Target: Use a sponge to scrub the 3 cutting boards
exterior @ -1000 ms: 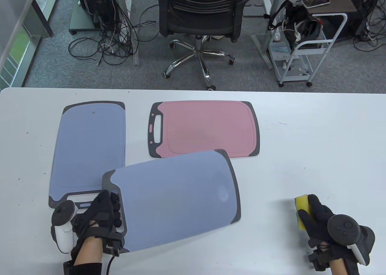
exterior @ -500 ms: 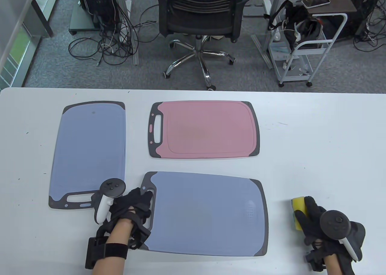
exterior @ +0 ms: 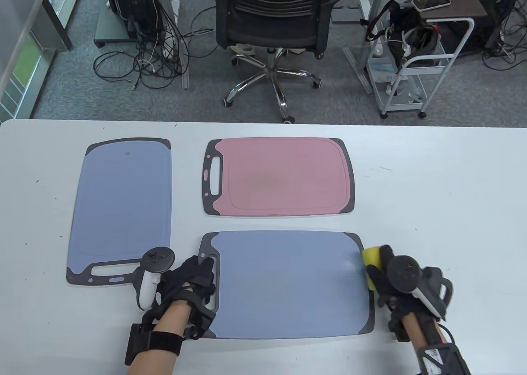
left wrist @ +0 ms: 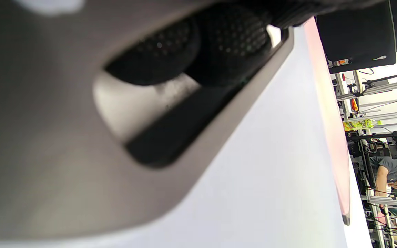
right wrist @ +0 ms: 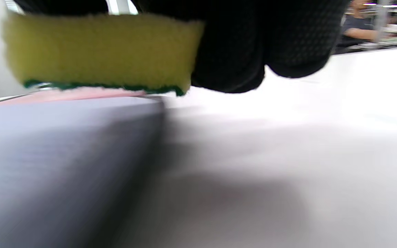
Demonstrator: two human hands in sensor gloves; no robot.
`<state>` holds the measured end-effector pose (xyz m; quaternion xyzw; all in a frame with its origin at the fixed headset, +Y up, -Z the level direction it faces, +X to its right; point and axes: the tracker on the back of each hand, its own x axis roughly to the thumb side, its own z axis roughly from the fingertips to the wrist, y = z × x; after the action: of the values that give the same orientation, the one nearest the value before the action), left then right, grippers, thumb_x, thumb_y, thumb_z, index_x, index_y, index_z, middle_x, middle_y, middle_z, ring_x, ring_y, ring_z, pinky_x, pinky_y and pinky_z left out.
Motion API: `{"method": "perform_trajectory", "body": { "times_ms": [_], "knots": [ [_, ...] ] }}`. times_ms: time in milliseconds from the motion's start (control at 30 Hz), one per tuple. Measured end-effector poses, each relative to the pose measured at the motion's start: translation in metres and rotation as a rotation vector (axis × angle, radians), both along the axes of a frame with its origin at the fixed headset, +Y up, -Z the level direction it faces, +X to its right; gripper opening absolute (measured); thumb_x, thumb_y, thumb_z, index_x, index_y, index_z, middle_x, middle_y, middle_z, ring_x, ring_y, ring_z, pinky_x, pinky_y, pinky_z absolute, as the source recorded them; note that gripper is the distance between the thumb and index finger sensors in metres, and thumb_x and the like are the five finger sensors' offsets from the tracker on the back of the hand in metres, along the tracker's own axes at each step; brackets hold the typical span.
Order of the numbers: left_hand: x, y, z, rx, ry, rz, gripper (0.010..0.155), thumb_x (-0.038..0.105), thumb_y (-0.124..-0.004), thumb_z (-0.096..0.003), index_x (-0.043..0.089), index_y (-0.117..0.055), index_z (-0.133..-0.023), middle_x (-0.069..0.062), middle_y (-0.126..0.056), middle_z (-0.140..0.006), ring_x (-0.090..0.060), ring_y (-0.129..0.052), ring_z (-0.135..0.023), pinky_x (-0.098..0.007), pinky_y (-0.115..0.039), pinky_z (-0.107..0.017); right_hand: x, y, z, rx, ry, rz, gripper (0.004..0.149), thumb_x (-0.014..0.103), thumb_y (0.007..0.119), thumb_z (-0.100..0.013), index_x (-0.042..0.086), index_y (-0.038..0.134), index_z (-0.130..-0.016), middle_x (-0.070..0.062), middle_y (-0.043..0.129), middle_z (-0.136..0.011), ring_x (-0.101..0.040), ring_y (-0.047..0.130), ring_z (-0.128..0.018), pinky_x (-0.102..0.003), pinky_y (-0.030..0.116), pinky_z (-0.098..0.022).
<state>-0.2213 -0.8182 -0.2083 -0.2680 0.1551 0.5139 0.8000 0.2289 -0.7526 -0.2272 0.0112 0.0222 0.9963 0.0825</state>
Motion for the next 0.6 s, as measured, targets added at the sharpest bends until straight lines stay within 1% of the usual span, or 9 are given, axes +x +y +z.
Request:
{"method": "perform_trajectory", "body": {
  "times_ms": [33, 100, 133, 267, 367, 433, 500, 533, 600],
  "knots": [
    [0.0, 0.0, 0.0, 0.001, 0.0, 0.005, 0.054, 0.054, -0.067, -0.0606, 0.014, -0.066, -0.097, 0.006, -0.09, -0.071, 0.0, -0.104, -0.041, -0.025, -0.099, -0.031, -0.024, 0.003, -0.007, 0.007, 0.041, 0.013, 0.071, 0.054, 0.071, -0.047, 0.012, 0.062, -0.103, -0.012, 0.083, -0.079, -0.022, 0.091, -0.051, -0.046, 0.079, -0.047],
    [0.0, 0.0, -0.001, 0.013, -0.011, 0.001, 0.055, 0.054, -0.067, -0.0602, 0.014, -0.066, -0.097, 0.006, -0.091, -0.071, 0.0, -0.105, -0.041, -0.025, -0.099, -0.03, -0.096, 0.008, -0.021, 0.036, 0.153, 0.062, 0.071, 0.054, 0.071, -0.047, 0.012, 0.061, -0.103, -0.011, 0.083, -0.08, -0.021, 0.092, -0.051, -0.046, 0.079, -0.047],
    [-0.001, 0.0, -0.001, 0.016, -0.015, 0.0, 0.055, 0.054, -0.067, -0.0599, 0.014, -0.067, -0.097, 0.006, -0.091, -0.07, 0.0, -0.105, -0.041, -0.025, -0.099, -0.03, -0.119, 0.008, -0.025, 0.043, 0.187, 0.079, 0.071, 0.054, 0.071, -0.047, 0.012, 0.061, -0.103, -0.011, 0.083, -0.08, -0.021, 0.092, -0.051, -0.046, 0.08, -0.047],
    [-0.001, 0.0, -0.001, 0.023, -0.023, 0.007, 0.055, 0.054, -0.067, -0.0599, 0.013, -0.067, -0.096, 0.006, -0.092, -0.07, 0.0, -0.106, -0.041, -0.024, -0.1, -0.029, -0.235, 0.007, -0.035, 0.067, 0.334, 0.177, 0.07, 0.055, 0.07, -0.047, 0.014, 0.061, -0.103, -0.01, 0.082, -0.081, -0.021, 0.091, -0.052, -0.045, 0.08, -0.047],
    [-0.002, -0.001, -0.001, 0.027, -0.025, 0.018, 0.055, 0.054, -0.067, -0.0599, 0.013, -0.067, -0.097, 0.006, -0.092, -0.07, -0.001, -0.106, -0.041, -0.024, -0.1, -0.029, -0.279, 0.003, -0.038, 0.042, 0.371, 0.216, 0.07, 0.054, 0.069, -0.047, 0.014, 0.06, -0.104, -0.009, 0.082, -0.082, -0.021, 0.091, -0.053, -0.045, 0.079, -0.048],
    [-0.002, -0.001, -0.001, 0.03, -0.027, 0.024, 0.055, 0.054, -0.067, -0.0598, 0.013, -0.067, -0.097, 0.006, -0.092, -0.07, -0.001, -0.106, -0.041, -0.024, -0.099, -0.03, -0.29, -0.004, -0.041, 0.021, 0.381, 0.243, 0.069, 0.054, 0.069, -0.047, 0.014, 0.061, -0.103, -0.009, 0.083, -0.081, -0.021, 0.091, -0.052, -0.046, 0.079, -0.047],
    [-0.003, -0.002, 0.0, 0.032, -0.026, 0.036, 0.055, 0.054, -0.067, -0.0597, 0.013, -0.067, -0.097, 0.005, -0.092, -0.07, -0.001, -0.106, -0.041, -0.024, -0.099, -0.03, -0.279, -0.007, -0.045, 0.016, 0.363, 0.267, 0.069, 0.055, 0.067, -0.048, 0.016, 0.059, -0.104, -0.008, 0.08, -0.081, -0.019, 0.09, -0.054, -0.045, 0.079, -0.049],
    [-0.003, -0.002, 0.0, 0.034, -0.026, 0.036, 0.055, 0.054, -0.067, -0.0597, 0.013, -0.067, -0.097, 0.005, -0.092, -0.07, -0.001, -0.106, -0.041, -0.024, -0.099, -0.03, -0.275, -0.007, -0.045, 0.018, 0.352, 0.26, 0.069, 0.055, 0.067, -0.048, 0.015, 0.06, -0.104, -0.008, 0.081, -0.081, -0.02, 0.091, -0.053, -0.045, 0.079, -0.048],
    [-0.003, -0.002, -0.001, 0.032, -0.026, 0.039, 0.055, 0.054, -0.067, -0.0597, 0.013, -0.067, -0.097, 0.005, -0.092, -0.07, -0.001, -0.106, -0.041, -0.024, -0.099, -0.029, -0.228, -0.01, -0.049, 0.0, 0.259, 0.287, 0.069, 0.054, 0.068, -0.047, 0.015, 0.061, -0.103, -0.009, 0.083, -0.08, -0.021, 0.091, -0.052, -0.046, 0.079, -0.048]
  ]
}}
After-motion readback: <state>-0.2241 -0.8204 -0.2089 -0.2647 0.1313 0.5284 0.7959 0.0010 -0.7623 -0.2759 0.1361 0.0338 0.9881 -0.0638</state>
